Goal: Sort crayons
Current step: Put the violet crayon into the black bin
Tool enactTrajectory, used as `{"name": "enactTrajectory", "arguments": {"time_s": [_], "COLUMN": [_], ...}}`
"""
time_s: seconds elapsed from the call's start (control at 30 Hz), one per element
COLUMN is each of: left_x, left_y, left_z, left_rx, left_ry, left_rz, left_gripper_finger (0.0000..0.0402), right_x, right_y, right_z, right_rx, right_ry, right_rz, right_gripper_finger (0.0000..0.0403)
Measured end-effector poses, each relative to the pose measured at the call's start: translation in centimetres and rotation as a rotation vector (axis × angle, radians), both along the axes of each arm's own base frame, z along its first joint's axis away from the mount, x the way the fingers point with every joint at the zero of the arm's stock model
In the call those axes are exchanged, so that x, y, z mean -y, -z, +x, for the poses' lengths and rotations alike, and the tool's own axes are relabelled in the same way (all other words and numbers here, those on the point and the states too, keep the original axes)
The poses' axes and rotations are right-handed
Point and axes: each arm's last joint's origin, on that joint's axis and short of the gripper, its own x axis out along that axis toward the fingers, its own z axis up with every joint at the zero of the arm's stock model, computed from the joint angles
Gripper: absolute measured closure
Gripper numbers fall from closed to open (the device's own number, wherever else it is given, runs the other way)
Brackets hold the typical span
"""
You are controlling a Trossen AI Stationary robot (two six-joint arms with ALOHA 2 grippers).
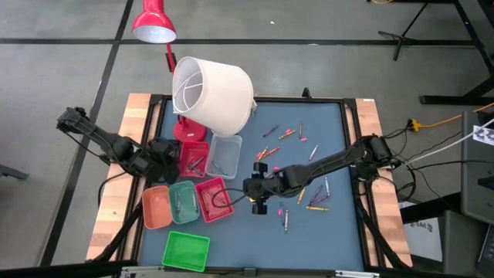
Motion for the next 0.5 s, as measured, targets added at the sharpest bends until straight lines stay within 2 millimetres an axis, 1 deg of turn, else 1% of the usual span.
{"name": "enactTrajectory", "arguments": {"time_s": [0.3,0.43,0.5], "left_x": [-1.0,-1.2,-1.2], "left_y": [0.4,0.5,0.6], "left_z": [-2.2,-2.7,-2.7], "left_rx": [-0.11,-0.151,-0.158], "left_ry": [-0.131,-0.181,-0.19], "left_rz": [-0.065,-0.07,-0.069], "left_gripper_finger": [0.0388,0.0388,0.0388], "right_x": [0.0,0.0,0.0], "right_y": [0.1,0.2,0.2], "right_z": [0.0,0.0,0.0], "right_rx": [-0.01,-0.016,-0.014], "right_ry": [-0.008,-0.009,-0.009], "right_rz": [0.009,0.007,0.008], "right_gripper_finger": [0.0251,0.0251,0.0251]}}
